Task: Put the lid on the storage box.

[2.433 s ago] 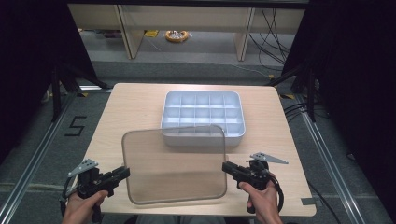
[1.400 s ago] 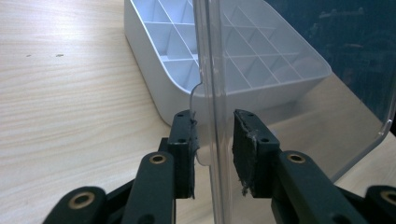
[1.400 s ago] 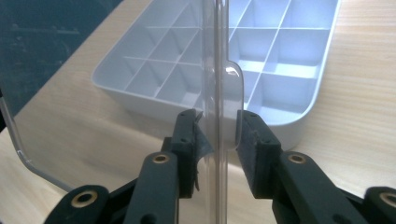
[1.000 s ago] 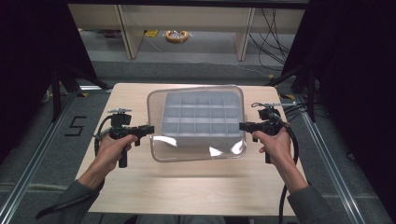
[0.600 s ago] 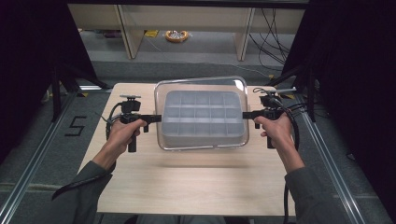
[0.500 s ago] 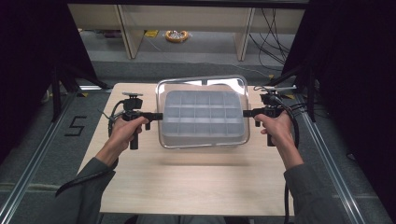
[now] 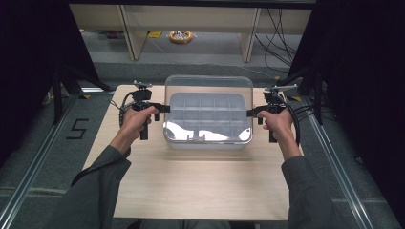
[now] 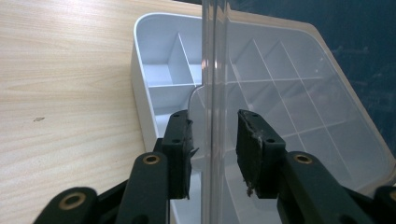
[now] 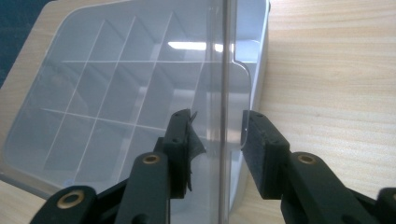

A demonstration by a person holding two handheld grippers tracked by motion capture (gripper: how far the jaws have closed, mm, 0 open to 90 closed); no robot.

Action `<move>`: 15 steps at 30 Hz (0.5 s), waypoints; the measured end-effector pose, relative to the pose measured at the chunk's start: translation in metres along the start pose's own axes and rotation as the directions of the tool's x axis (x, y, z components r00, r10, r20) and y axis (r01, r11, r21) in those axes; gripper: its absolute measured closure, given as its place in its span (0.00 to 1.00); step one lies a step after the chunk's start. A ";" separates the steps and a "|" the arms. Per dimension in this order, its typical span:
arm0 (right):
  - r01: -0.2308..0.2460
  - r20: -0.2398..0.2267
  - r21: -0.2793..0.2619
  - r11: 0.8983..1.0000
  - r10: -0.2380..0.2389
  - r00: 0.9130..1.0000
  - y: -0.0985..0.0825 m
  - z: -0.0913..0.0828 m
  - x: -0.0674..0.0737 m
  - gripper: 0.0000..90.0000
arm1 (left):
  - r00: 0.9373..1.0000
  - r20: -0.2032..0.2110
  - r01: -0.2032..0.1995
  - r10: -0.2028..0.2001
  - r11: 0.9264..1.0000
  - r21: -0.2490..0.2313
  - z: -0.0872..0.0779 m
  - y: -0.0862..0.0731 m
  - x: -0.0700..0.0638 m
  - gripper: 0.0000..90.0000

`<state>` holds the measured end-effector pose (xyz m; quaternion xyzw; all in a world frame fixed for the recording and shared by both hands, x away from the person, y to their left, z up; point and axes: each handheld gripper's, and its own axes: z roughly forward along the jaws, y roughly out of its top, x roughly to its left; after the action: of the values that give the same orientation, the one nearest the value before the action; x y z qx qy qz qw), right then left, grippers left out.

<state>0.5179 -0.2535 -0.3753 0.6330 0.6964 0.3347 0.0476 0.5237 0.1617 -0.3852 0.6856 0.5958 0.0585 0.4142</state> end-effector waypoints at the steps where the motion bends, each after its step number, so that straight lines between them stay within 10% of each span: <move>1: -0.005 0.007 0.012 1.000 0.005 1.000 0.001 0.001 0.000 0.71 | 1.000 -0.002 -0.001 0.001 1.000 0.002 0.002 0.001 0.000 0.72; 15: -0.054 0.021 0.027 0.998 0.054 0.998 0.012 0.019 0.002 0.67 | 0.998 -0.031 0.050 -0.048 0.998 0.041 0.020 0.003 0.009 0.68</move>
<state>0.5373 -0.2448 -0.3826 0.6557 0.6829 0.3198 0.0371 0.5398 0.1595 -0.3997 0.6783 0.6195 0.0462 0.3924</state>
